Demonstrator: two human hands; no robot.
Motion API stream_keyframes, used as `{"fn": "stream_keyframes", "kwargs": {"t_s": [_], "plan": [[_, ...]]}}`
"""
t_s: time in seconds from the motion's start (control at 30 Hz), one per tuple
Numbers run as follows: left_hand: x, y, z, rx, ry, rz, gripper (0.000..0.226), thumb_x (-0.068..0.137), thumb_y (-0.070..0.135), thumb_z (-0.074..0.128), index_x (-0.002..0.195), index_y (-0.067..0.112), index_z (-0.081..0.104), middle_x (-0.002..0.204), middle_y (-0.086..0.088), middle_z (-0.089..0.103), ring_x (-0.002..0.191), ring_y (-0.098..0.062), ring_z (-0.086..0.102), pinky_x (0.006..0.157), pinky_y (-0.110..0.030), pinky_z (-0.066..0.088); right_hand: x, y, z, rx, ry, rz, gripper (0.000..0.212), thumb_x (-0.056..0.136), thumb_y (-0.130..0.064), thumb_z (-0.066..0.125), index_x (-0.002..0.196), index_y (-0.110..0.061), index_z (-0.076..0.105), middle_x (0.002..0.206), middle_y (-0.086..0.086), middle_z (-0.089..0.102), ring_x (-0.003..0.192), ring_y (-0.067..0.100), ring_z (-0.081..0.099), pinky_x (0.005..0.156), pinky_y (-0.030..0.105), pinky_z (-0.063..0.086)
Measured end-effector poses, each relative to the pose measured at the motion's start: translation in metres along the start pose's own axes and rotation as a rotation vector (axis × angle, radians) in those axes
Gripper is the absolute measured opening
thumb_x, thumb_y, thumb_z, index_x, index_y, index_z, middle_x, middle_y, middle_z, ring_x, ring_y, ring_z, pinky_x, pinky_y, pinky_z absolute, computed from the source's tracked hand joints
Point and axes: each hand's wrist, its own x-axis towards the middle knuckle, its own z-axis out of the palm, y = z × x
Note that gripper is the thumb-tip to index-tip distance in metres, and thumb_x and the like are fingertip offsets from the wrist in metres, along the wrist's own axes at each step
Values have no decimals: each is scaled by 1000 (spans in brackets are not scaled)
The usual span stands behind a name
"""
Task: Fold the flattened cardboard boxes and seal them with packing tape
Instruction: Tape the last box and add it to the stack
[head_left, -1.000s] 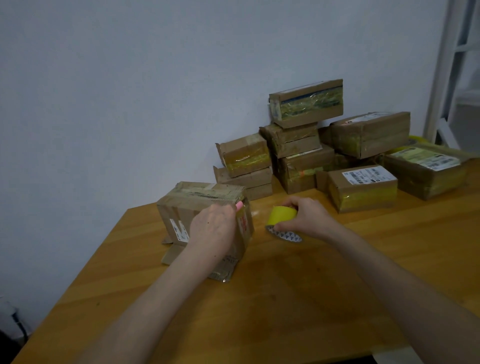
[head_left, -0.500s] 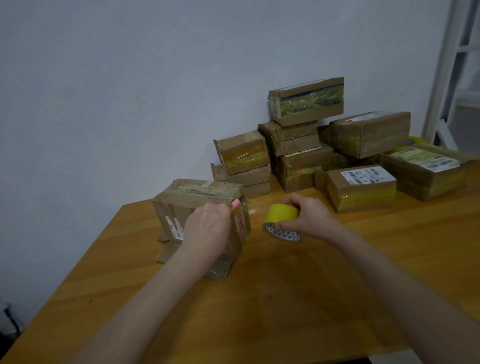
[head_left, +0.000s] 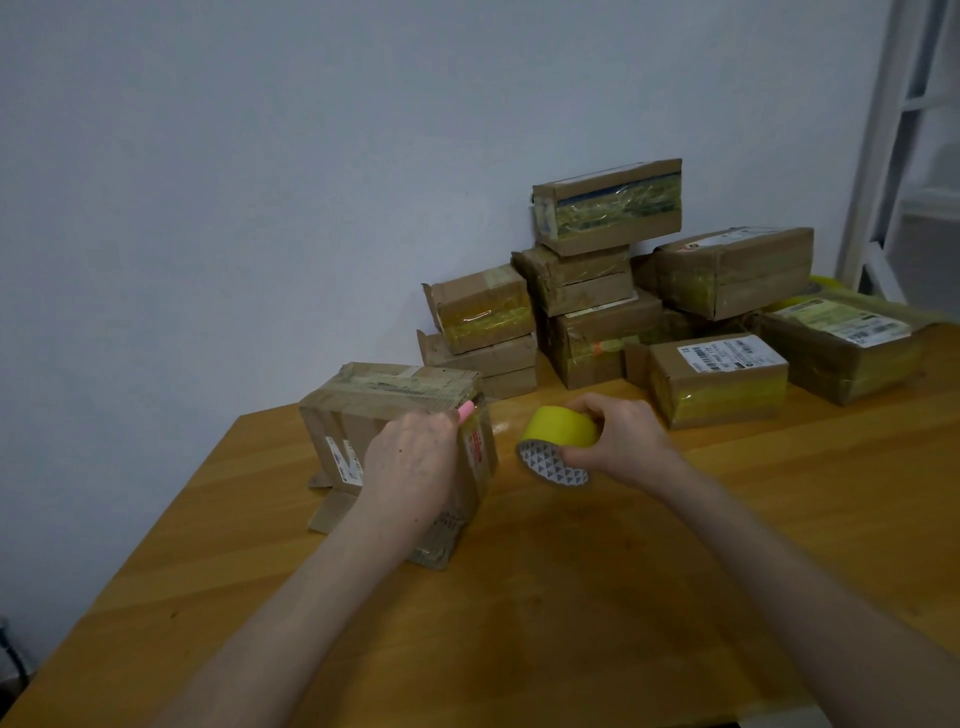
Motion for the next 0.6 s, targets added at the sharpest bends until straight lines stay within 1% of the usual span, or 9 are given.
{"fn": "stream_keyframes", "kwargs": {"t_s": [0.1,0.2,0.23,0.37,0.47,0.53,0.6], "plan": [[0,-1,0,8,1,4,42,98,22,49,139,16,43,79,0,51,53,-5,44,53,-20,45,0,-3,-3,31,17,2,57,77,-31,75,128,-19,53,112,-3,59,93,8,54,72,17,50],[1,-2,-3,6,2,15,44,97,21,50,140,18,42,81,0,52,59,-8,50,57,-20,48,0,-4,-4,66,11,6,57,78,-28,74,130,-19,51,112,-2,59,90,7,54,63,13,48],[1,-2,-4,7,4,13,44,97,21,50,140,18,42,80,0,52,61,-9,52,58,-21,49,0,-4,-5,75,10,8,57,79,-28,74,131,-19,51,113,-1,59,90,7,54,62,13,49],[3,0,-7,-12,-9,4,41,96,20,51,136,16,45,82,-1,53,64,-11,52,60,-22,49,0,-3,-5,96,8,11,58,80,-26,73,132,-20,50,119,2,57,93,10,55,66,17,51],[2,3,-10,-31,19,-9,36,98,20,49,133,14,47,86,-3,55,69,-14,55,63,-25,51,0,-3,-5,90,8,4,59,79,-26,73,133,-20,50,121,3,57,96,12,56,75,23,55],[4,4,-10,-32,58,-4,34,99,21,45,132,13,48,86,-3,54,71,-15,56,64,-26,51,1,-3,-4,88,18,-1,59,79,-27,73,133,-20,50,121,4,57,96,12,56,75,24,55],[7,6,-10,-23,50,-3,34,100,25,43,131,13,50,86,-3,55,69,-14,54,63,-25,49,0,-2,-4,89,22,-4,59,79,-27,74,133,-20,50,121,4,57,95,12,55,75,24,55]]}}
